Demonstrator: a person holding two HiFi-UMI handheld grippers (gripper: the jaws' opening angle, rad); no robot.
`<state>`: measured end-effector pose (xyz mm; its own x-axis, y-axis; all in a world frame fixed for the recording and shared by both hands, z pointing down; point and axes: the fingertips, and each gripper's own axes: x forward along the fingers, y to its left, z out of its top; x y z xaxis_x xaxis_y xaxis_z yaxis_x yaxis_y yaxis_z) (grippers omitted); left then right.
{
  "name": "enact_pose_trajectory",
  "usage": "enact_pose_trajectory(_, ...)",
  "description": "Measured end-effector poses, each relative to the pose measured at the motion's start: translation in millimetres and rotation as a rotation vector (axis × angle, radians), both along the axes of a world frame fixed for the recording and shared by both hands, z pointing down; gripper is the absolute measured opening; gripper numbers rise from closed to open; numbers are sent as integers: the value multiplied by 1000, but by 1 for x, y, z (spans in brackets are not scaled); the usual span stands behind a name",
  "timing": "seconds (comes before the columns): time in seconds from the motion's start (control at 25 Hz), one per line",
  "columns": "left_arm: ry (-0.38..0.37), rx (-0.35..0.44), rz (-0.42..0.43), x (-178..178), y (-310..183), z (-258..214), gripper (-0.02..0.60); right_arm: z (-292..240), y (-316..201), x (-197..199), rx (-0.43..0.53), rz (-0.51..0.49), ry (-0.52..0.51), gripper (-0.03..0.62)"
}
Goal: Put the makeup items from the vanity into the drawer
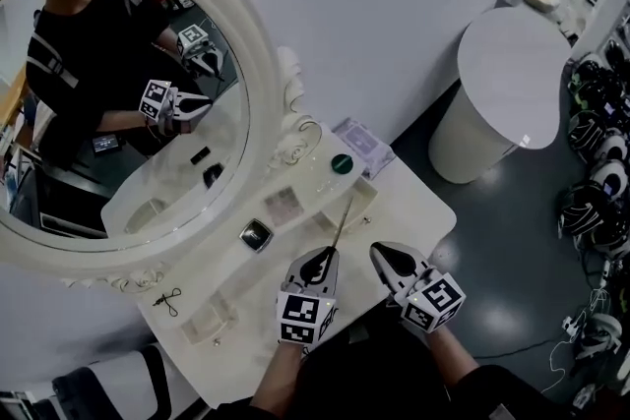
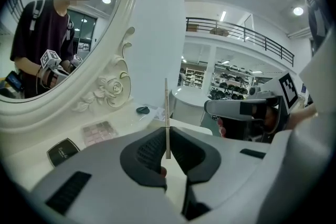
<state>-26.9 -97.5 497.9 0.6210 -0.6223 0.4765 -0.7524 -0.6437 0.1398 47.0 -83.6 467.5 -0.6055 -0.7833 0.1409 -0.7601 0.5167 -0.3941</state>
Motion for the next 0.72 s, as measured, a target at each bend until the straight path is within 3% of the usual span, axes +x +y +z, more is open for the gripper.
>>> enact_pose_trajectory(0.24,-36,-17,-27,8,-11,8,35,6,-17,13,-11,-31,-18,24)
enact_pose_trajectory(0.72,-191,-126,1,21,-33,47,35,24,-38,31,-41,-59,-49,23)
